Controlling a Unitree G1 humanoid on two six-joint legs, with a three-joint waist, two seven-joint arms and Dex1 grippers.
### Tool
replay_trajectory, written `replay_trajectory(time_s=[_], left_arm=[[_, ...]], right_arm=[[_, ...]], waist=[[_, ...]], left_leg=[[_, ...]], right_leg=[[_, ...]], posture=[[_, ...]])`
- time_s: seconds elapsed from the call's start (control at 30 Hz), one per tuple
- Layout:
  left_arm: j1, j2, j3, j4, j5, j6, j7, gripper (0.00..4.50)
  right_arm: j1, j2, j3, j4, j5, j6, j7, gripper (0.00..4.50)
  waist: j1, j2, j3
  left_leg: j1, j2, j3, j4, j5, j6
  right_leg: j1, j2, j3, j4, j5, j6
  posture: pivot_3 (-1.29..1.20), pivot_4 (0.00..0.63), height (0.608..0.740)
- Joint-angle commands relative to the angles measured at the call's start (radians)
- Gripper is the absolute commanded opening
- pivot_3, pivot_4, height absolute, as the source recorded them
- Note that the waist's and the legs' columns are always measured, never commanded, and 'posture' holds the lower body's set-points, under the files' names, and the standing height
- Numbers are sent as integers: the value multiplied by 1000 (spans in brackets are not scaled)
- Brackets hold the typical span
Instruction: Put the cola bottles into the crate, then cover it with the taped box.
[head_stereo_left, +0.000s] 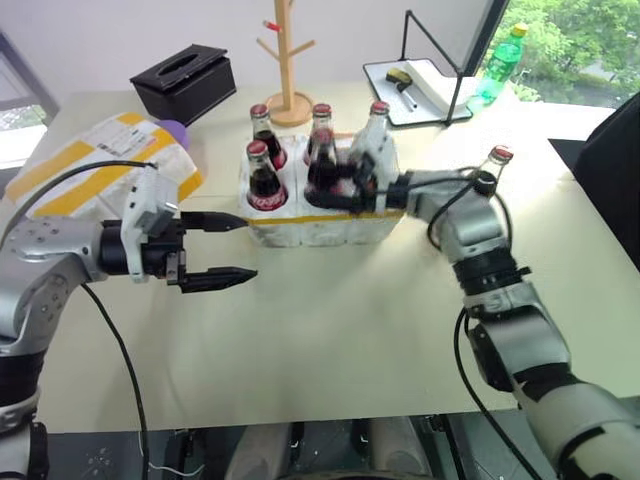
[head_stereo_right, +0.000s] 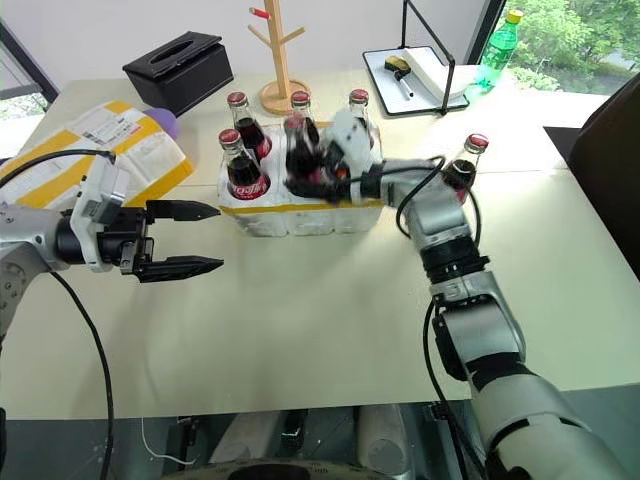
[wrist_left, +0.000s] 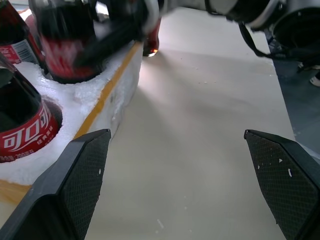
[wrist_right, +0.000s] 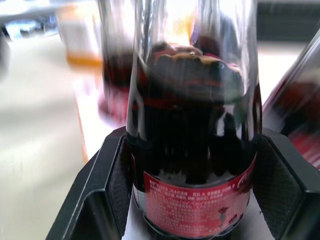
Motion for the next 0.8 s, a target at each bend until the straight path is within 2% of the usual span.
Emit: replay_trajectory(time_s=[0.03, 0.23, 0.3, 0.37, 0.5, 0.63, 0.8], left_arm=[[-24, 1, 18, -12, -8, -11, 3, 4500], [-51, -6, 6, 4, -4, -11, 5, 4500], [-65, -12, -1, 8, -2, -9, 9, 4500], [-75, -17, -7, 10, -1, -8, 10, 4500], [-91, -22, -14, 16, 0, -6, 10, 4500], [-103, -29, -19, 21, -7, -2, 13, 4500], [-124, -53, -43, 34, -5, -3, 10, 4500]], right_arm=[[-16, 7, -14, -22, -3, 8, -3, 2638], [-23, 1, -15, -11, -17, 36, -1, 2638], [-26, 11, -15, 11, -19, 58, -9, 3703], [-23, 19, -11, 19, -28, 56, -17, 4468], [-7, 19, -19, -26, -25, 73, -26, 4468], [43, -24, -53, -169, 0, 134, -44, 4468], [157, -124, -157, -515, 90, 336, -103, 4468]], waist=[[0, 0, 0], [0, 0, 0], [0, 0, 0], [0, -1, 0], [-1, -1, 0], [4, -1, 0], [15, 0, 0]], left_leg=[[0, 0, 0, 0, 0, 0], [0, 0, 0, 0, 0, 0], [0, 0, 0, 0, 0, 0], [0, 0, 0, 0, 0, 0], [1, 0, 0, 0, 0, 0], [1, 0, 0, 0, 0, 0], [-2, -1, -2, 1, 0, 0]], right_leg=[[0, 0, 0, 0, 0, 0], [0, 0, 0, 0, 0, 0], [0, 0, 0, 0, 0, 0], [0, 0, 0, 0, 0, 0], [0, 0, 0, 0, 0, 0], [0, 0, 0, 1, 0, 0], [-1, 0, 1, 0, 0, 0]], posture=[[0, 150, 736], [0, 150, 736], [0, 150, 736], [0, 150, 736], [0, 150, 736], [0, 150, 736], [0, 150, 736]])
